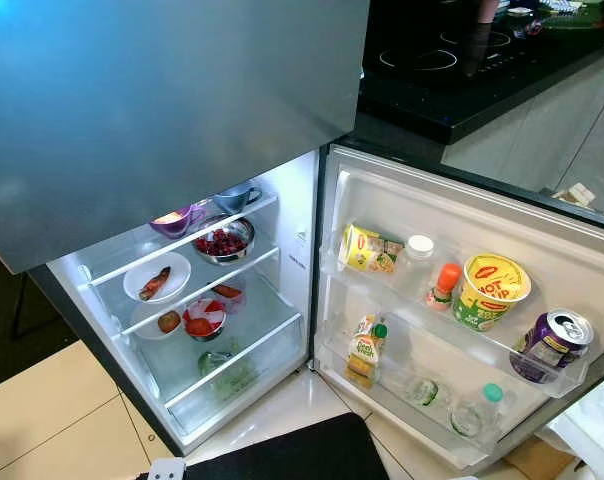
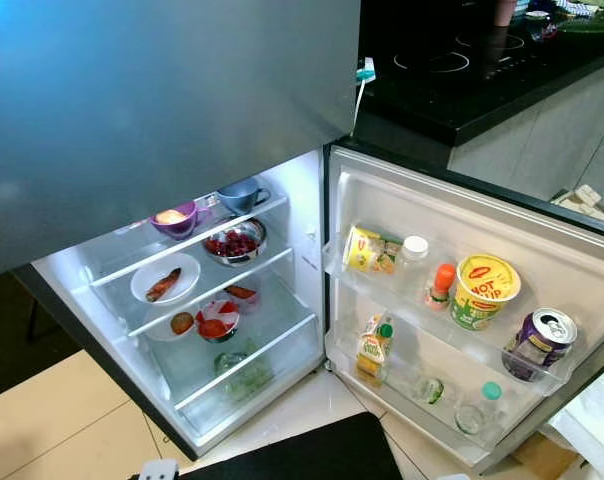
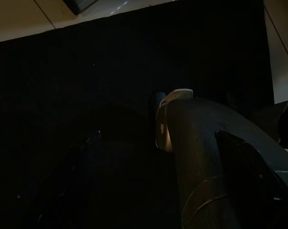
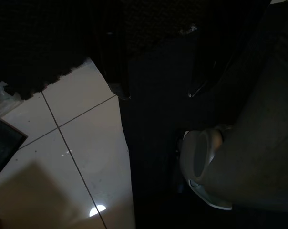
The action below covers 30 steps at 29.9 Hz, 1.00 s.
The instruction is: Restocking fridge
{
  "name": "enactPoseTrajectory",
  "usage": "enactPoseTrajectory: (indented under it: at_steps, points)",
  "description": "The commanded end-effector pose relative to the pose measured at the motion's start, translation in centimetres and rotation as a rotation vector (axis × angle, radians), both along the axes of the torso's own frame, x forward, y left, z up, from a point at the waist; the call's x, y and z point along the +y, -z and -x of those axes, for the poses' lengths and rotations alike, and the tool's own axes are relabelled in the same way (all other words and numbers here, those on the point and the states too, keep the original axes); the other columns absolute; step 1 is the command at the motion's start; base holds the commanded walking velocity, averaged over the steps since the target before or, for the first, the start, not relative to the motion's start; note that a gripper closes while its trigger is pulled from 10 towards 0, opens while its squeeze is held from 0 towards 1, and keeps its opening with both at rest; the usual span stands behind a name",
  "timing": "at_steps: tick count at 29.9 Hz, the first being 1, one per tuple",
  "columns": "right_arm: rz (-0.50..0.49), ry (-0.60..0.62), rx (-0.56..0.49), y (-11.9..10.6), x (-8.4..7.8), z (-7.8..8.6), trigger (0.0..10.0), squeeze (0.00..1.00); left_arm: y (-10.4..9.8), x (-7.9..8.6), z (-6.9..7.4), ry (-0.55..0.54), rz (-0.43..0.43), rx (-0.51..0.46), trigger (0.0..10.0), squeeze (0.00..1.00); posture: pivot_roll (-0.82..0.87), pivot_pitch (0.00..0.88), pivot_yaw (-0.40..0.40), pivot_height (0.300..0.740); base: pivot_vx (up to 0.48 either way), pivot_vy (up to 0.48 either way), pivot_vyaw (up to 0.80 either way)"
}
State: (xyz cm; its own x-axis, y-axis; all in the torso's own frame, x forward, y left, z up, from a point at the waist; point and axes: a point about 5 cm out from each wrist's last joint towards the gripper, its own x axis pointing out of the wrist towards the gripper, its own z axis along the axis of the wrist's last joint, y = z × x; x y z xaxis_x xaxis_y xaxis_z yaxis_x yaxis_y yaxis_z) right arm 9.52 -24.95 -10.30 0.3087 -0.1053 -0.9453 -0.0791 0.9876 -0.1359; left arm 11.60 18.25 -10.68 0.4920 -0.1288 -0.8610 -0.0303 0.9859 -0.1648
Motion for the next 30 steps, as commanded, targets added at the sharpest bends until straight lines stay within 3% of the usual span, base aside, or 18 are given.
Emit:
enactPoseTrajectory:
  at_steps: [1,14,30]
  points:
    - [0.002,0.004,0.012,0.11,0.11,0.27,10.0,0.00,0.06,0.77,0.36,-0.002,-0.024,0.023,10.0,0.00,-0.07,0.000,0.035,0.740,-0.240,0.000,0.00]
    - [0.014,-0.029,0.007,-0.02,0.20,-0.42,10.0,0.00,0.04,0.23,-0.12,0.003,-0.022,0.028,10.0,0.00,-0.06,0.000,0.020,0.740,-0.273,0.000,0.00]
    - [0.013,-0.032,0.023,0.11,0.22,0.10,10.0,0.00,0.18,0.17,0.30,-0.001,-0.020,0.040,10.0,0.00,-0.07,0.000,0.022,0.740,-0.201,0.000,0.00]
